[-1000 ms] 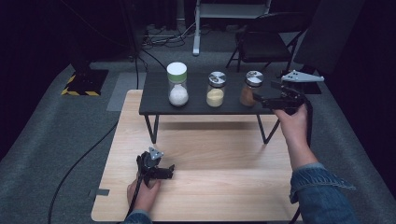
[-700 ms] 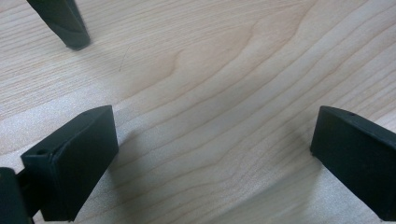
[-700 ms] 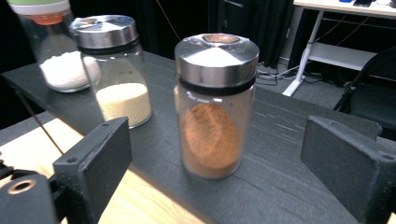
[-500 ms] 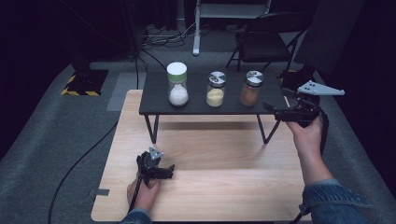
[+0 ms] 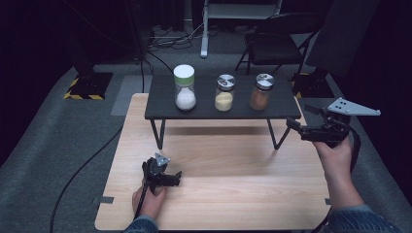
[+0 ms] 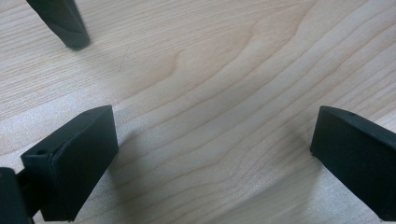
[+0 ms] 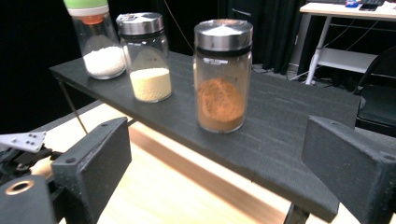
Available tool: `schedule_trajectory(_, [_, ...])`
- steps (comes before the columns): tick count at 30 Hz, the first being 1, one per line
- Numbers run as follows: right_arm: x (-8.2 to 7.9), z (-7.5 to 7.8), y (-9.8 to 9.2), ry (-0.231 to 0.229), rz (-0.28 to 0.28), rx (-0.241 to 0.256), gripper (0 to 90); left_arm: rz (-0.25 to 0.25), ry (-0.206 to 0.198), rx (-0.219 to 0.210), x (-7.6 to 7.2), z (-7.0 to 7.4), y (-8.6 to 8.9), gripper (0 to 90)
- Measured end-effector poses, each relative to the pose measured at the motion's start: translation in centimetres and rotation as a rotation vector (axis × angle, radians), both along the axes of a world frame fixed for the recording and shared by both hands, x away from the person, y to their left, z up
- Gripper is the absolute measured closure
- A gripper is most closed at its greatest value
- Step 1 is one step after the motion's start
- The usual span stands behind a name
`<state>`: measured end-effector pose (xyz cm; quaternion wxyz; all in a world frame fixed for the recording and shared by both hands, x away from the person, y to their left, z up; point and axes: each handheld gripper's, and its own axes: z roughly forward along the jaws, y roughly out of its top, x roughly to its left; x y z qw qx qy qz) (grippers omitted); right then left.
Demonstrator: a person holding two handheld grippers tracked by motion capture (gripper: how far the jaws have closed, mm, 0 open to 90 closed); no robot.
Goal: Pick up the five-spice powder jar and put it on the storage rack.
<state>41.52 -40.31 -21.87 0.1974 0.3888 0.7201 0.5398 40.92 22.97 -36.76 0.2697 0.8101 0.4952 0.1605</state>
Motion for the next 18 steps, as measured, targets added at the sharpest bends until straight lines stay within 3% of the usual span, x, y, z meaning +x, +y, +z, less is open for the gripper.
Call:
schedule_trajectory(9, [-1.6,-1.6,-0.4,0.009,-0.003,-0.037,7.5,0.0,0.0,0.0,0.0,0.0,0.0,0.7])
schedule_trajectory(18, [-2.3,-3.9,-0.1,0.039,0.012,-0.046,7.4,0.001,0.0,0.0,0.0,0.0,0.0,0.7])
